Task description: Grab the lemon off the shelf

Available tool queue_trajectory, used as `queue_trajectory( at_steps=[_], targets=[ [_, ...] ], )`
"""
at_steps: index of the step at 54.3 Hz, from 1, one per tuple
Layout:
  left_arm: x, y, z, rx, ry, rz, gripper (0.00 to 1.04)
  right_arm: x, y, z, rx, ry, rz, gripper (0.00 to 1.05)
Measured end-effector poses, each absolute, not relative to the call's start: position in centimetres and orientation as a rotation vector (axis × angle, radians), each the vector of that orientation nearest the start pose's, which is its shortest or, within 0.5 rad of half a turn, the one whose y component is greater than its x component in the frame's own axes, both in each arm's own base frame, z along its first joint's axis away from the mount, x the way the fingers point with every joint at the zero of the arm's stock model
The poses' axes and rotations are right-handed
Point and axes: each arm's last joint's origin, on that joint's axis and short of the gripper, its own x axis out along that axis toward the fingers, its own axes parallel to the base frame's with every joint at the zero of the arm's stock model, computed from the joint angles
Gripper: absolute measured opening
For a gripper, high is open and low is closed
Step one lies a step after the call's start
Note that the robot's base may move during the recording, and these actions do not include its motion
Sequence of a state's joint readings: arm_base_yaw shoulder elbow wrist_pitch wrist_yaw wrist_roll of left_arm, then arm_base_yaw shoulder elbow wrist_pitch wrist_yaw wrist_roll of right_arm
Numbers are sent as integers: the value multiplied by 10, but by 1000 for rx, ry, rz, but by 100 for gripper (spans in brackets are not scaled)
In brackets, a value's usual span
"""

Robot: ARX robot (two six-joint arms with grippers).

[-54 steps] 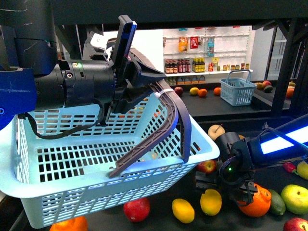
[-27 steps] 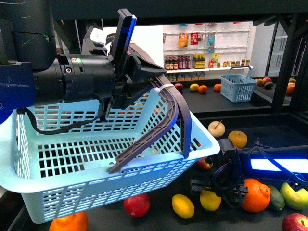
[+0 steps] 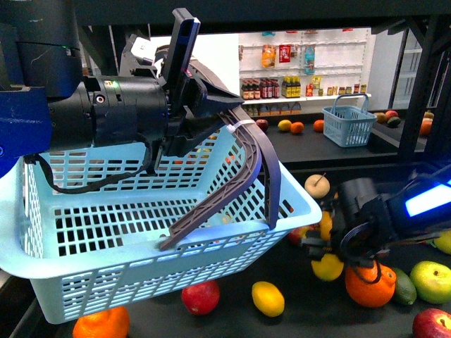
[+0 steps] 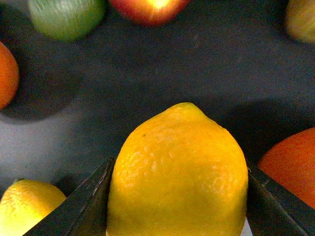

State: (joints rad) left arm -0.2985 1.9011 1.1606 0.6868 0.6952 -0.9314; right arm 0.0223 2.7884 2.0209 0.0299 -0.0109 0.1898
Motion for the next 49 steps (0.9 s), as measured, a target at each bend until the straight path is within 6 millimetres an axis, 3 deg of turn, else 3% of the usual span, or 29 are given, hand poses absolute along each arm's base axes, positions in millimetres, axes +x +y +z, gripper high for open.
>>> queue_trajectory(
  at_steps=[5, 13, 18, 25, 32, 37, 49],
  targets=[
    [393, -140, 227, -862, 512, -893, 13, 536, -23, 55, 202, 631, -46, 65],
    [393, -140, 227, -862, 512, -893, 13, 507, -52, 96, 284, 560, -33, 65],
    [393, -140, 227, -862, 512, -893, 13, 491, -53, 117, 324, 532, 3, 65],
    [393, -141, 227, -862, 513, -895, 13, 472, -33, 145, 353, 490, 110, 65],
    [393, -141, 227, -862, 513, -895, 13, 455, 15, 179, 358, 438, 270, 65],
    [393, -141, 227, -862, 512, -893, 13, 452, 35, 182, 352, 439, 321, 65],
    [393, -141, 227, -862, 512, -892, 13, 455, 50, 176, 362, 466, 328, 65]
  ],
)
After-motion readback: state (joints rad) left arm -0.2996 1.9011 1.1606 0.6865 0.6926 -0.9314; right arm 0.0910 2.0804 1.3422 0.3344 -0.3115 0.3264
